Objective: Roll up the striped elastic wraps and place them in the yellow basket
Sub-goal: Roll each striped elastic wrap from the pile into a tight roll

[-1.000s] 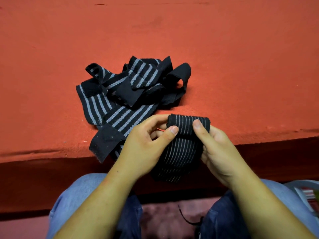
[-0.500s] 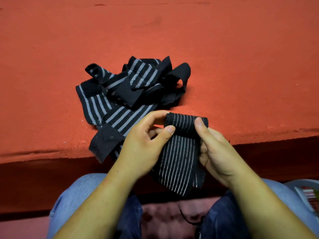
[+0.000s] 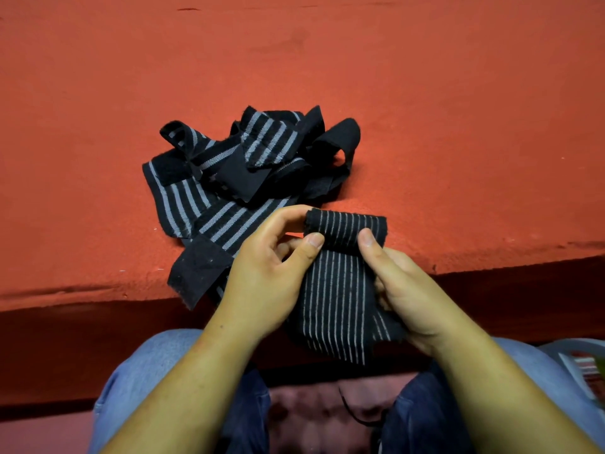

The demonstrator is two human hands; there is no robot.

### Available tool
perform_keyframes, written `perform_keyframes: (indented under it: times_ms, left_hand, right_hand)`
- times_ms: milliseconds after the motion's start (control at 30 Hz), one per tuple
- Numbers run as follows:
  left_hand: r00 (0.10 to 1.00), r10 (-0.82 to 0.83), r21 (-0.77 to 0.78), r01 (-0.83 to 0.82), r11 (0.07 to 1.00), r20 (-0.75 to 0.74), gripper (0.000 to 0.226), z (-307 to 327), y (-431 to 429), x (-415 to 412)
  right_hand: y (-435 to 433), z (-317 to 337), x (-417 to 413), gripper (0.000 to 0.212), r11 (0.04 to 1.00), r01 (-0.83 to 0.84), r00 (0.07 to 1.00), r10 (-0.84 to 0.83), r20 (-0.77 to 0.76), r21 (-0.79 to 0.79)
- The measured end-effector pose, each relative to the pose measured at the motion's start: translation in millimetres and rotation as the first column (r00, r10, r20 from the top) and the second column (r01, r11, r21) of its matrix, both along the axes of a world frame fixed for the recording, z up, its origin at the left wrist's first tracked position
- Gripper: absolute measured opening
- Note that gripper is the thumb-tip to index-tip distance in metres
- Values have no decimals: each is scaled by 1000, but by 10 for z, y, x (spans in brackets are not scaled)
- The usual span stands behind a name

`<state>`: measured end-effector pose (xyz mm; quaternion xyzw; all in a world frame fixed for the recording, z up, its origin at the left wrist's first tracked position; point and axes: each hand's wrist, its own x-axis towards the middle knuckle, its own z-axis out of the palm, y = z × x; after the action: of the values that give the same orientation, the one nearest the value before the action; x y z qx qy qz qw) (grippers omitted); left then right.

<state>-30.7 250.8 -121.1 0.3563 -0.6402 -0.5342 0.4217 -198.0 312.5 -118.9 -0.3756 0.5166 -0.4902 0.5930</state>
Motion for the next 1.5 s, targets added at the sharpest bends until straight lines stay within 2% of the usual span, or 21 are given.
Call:
perform_keyframes:
  times_ms: [133, 233, 367, 467, 600, 733, 900, 1000, 1133, 1233, 1367, 1500]
  left_hand:
    - [1000, -26, 11, 26, 1000, -11, 26, -7, -16, 0]
    - [999, -36, -27, 36, 999, 7, 30, -27, -35, -3]
    - [999, -36, -89, 39, 995, 41, 37, -29, -49, 7]
    - [999, -39, -68, 41, 997, 33, 35, -22, -41, 13]
    - [999, -50, -23, 50, 998, 6, 31, -14, -35, 8]
    - [995, -93, 114, 95, 989, -31, 41, -15, -26, 8]
    - [991, -110, 346, 129, 929, -73, 25, 15, -24, -25]
    - [983, -146, 421, 179, 889, -110, 24, 28, -10, -14]
    - [960, -275, 378, 272, 885, -49, 19, -5, 35, -14]
    - [940, -334, 362, 337, 869, -73, 37, 10, 53, -36]
    - [942, -326, 331, 332, 883, -76, 45, 18, 46, -38]
    - [953, -303, 270, 289, 918, 11, 38, 48, 75, -45]
  right_hand:
    - [-1, -11, -26, 54, 1000, 21, 999, -21, -35, -8]
    - [-1, 20, -8, 56, 999, 47, 998, -47, 42, 1]
    - [9, 57, 6, 49, 997, 79, 989, -79, 122, 5]
    - [-4, 14, -27, 47, 995, 97, 986, -93, 141, -24]
    - [-4, 29, -30, 31, 989, 142, 979, -135, 151, -35]
    - [-7, 39, -43, 24, 973, 224, 967, -215, 136, -50]
    - [-33, 74, -59, 22, 938, 339, 927, -319, 198, -71]
    - [-42, 42, -87, 22, 924, 374, 913, -353, 204, -77]
    - [-34, 28, -93, 21, 931, 357, 918, -333, 213, -81]
    - [-43, 28, -90, 24, 937, 338, 925, -314, 214, -86]
    - [-52, 9, -104, 26, 947, 305, 938, -282, 201, -99]
    - [-40, -2, -92, 33, 957, 260, 956, -236, 176, -127]
